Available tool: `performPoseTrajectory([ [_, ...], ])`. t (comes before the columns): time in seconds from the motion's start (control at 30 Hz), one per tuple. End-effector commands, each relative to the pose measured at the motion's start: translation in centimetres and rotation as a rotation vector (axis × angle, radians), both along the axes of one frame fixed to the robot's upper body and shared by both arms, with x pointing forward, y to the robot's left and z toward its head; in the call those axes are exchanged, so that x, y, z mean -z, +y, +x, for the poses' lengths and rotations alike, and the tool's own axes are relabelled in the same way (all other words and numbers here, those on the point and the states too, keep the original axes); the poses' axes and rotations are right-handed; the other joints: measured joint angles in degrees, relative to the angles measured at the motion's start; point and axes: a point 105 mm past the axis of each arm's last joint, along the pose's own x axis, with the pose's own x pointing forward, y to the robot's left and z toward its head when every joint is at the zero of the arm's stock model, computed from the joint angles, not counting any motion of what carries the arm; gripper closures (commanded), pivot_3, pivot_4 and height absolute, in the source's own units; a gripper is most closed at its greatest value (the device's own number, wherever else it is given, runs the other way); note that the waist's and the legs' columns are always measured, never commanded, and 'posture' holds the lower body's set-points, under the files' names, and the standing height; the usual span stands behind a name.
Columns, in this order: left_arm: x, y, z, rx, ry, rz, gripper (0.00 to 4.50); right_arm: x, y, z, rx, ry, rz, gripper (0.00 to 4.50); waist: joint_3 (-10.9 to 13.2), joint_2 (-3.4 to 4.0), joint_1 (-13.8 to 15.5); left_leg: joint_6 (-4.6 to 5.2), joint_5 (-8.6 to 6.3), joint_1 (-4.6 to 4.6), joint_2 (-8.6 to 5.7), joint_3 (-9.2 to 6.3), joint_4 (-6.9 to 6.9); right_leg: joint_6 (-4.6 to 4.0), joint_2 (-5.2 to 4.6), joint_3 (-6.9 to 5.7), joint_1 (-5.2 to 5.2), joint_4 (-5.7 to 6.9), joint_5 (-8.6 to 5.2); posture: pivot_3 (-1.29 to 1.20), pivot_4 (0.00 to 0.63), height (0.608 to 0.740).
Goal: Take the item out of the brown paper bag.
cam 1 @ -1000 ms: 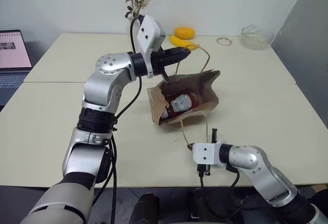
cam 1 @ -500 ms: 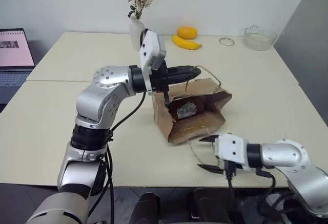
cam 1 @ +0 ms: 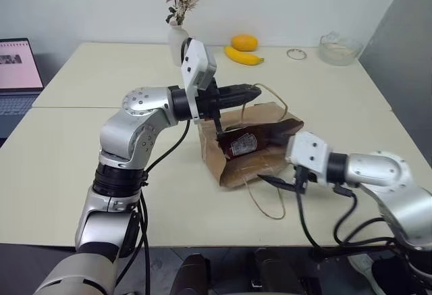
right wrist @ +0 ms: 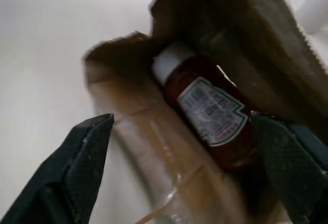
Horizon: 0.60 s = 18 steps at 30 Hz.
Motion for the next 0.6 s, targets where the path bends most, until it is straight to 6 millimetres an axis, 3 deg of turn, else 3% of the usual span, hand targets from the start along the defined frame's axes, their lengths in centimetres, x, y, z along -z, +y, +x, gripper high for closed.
performPoseTrajectory([
  [0.03, -1.7, 0.4, -0.3, -0.012, -0.064, -0.028, 4.50, 0.9, 1.1, 2.6, 0.046, -0.107, -0.094, 0.03, 0.0, 0.00, 0.0, 0.00, 0.00, -0.01, 0.00, 0.00, 0.00, 0.00, -0.02, 0.00, -0.01, 0.01, 0.00, 0.00, 0.150, 0.740],
  [0.17, -1.8, 0.7, -0.1, -0.027, -0.069, -0.025, 4.50, 1.4, 2.5, 5.1, 0.061, -0.206, -0.167, 0.03, 0.0, 0.01, 0.0, 0.00, 0.00, -0.02, 0.01, 0.00, 0.01, -0.01, -0.03, 0.00, -0.02, 0.03, 0.00, 0.00, 0.150, 0.740],
  [0.27, -1.9, 0.8, -0.1, -0.033, -0.071, -0.024, 4.50, 1.9, 2.5, 7.0, 0.043, -0.353, -0.345, 0.03, 0.0, 0.01, 0.0, 0.00, 0.00, -0.03, 0.00, 0.01, 0.01, -0.01, -0.03, 0.00, -0.03, 0.03, 0.01, 0.00, 0.150, 0.740],
  [0.6, -2.0, 0.8, 0.1, -0.040, -0.079, -0.022, 4.50, 3.0, 4.9, 7.7, -0.158, -0.455, -0.583, 0.03, 0.0, 0.01, 0.0, 0.00, 0.00, -0.02, 0.01, -0.01, 0.01, -0.01, -0.04, -0.01, -0.04, 0.05, 0.01, 0.00, 0.150, 0.740],
])
